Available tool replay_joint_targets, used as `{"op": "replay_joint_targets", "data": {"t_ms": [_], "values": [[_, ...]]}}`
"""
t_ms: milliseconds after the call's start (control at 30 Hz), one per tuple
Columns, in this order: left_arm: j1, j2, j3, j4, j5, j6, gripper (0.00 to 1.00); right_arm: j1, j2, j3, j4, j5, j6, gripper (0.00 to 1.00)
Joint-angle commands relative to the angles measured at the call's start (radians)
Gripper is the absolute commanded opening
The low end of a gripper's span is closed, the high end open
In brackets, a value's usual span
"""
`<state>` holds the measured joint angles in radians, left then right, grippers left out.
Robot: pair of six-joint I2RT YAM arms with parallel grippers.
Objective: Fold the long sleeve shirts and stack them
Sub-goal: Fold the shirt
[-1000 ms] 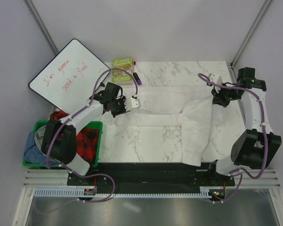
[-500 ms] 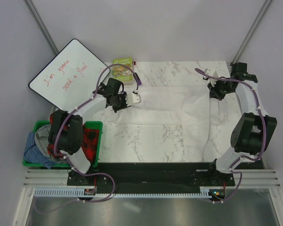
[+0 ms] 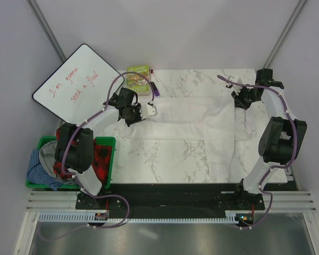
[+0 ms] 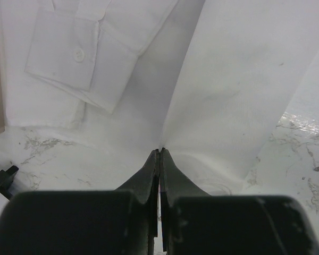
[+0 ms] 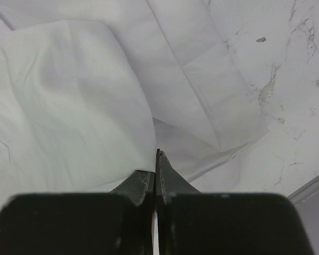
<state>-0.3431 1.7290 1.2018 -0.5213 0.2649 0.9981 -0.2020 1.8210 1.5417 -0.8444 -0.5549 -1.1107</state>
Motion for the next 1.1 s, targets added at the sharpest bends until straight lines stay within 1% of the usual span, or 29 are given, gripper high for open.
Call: {"op": "replay_joint_targets", "data": {"t_ms": [0, 67, 133, 167, 200, 233, 267, 300, 333, 367, 400, 433, 467, 500, 533, 567, 600, 667, 733, 867, 933, 967, 1033, 1067], "values": [[0.007, 0.021, 0.048, 0.026, 0.013, 0.042, 0.02, 0.01, 0.029, 0.046, 0.039, 0.015, 0.005, 0.02], [0.007, 0.026, 0.051, 0.027, 0.014, 0.04, 0.02, 0.012, 0.046, 0.063, 0.044, 0.032, 0.035, 0.09], [0.009, 0.035, 0.051, 0.026, 0.007, 0.034, 0.02, 0.012, 0.084, 0.098, 0.01, 0.064, 0.086, 0.25], [0.012, 0.037, 0.054, 0.026, 0.007, 0.028, 0.03, 0.01, 0.099, 0.151, -0.02, 0.081, 0.127, 0.33], [0.018, 0.04, 0.058, 0.027, 0.007, 0.019, 0.08, 0.006, 0.128, 0.181, -0.054, 0.096, 0.149, 0.5], [0.022, 0.041, 0.062, 0.024, 0.01, -0.008, 0.11, -0.02, 0.139, 0.213, -0.132, 0.098, 0.169, 0.6], [0.029, 0.044, 0.076, 0.023, 0.013, -0.025, 0.14, -0.043, 0.155, 0.294, -0.186, 0.054, 0.19, 0.73], [0.045, 0.043, 0.082, 0.02, 0.02, -0.042, 0.2, -0.072, 0.178, 0.335, -0.243, 0.023, 0.196, 0.95], [0.055, 0.043, 0.088, 0.008, 0.043, -0.071, 0.23, -0.126, 0.188, 0.374, -0.34, -0.002, 0.202, 0.97], [0.062, 0.041, 0.099, 0.0, 0.053, -0.087, 0.27, -0.152, 0.199, 0.427, -0.384, -0.041, 0.212, 0.98], [0.075, 0.037, 0.105, -0.011, 0.063, -0.104, 0.32, -0.196, 0.201, 0.442, -0.459, -0.054, 0.21, 0.97], [0.079, 0.034, 0.113, -0.029, 0.083, -0.14, 0.36, -0.214, 0.199, 0.434, -0.485, -0.063, 0.209, 0.96], [0.087, 0.029, 0.117, -0.037, 0.092, -0.16, 0.39, -0.227, 0.186, 0.414, -0.501, -0.059, 0.218, 0.95], [0.096, 0.026, 0.123, -0.051, 0.103, -0.179, 0.45, -0.246, 0.178, 0.391, -0.527, -0.06, 0.216, 0.93], [0.101, 0.017, 0.131, -0.065, 0.124, -0.211, 0.47, -0.254, 0.167, 0.333, -0.532, -0.069, 0.212, 0.91], [0.108, 0.011, 0.131, -0.072, 0.135, -0.229, 0.52, -0.26, 0.144, 0.302, -0.533, -0.077, 0.215, 0.91], [0.122, 0.006, 0.133, -0.078, 0.149, -0.257, 0.55, -0.264, 0.135, 0.278, -0.535, -0.08, 0.218, 0.9], [0.136, -0.009, 0.116, -0.091, 0.175, -0.271, 0.56, -0.267, 0.109, 0.204, -0.532, -0.091, 0.204, 0.86], [0.144, -0.026, 0.085, -0.097, 0.197, -0.292, 0.57, -0.267, 0.1, 0.138, -0.495, -0.088, 0.227, 0.84], [0.153, -0.034, 0.047, -0.112, 0.212, -0.328, 0.59, -0.269, 0.118, 0.077, -0.455, -0.088, 0.272, 0.74], [0.161, -0.032, 0.033, -0.115, 0.217, -0.351, 0.59, -0.267, 0.118, 0.037, -0.417, -0.074, 0.299, 0.72], [0.167, -0.026, 0.03, -0.117, 0.215, -0.355, 0.66, -0.267, 0.115, 0.023, -0.403, -0.071, 0.301, 0.69], [0.176, -0.02, 0.022, -0.123, 0.218, -0.374, 0.67, -0.267, 0.112, -0.008, -0.378, -0.063, 0.301, 0.65], [0.18, -0.019, 0.022, -0.126, 0.217, -0.377, 0.67, -0.267, 0.112, -0.015, -0.374, -0.06, 0.299, 0.6]]}}
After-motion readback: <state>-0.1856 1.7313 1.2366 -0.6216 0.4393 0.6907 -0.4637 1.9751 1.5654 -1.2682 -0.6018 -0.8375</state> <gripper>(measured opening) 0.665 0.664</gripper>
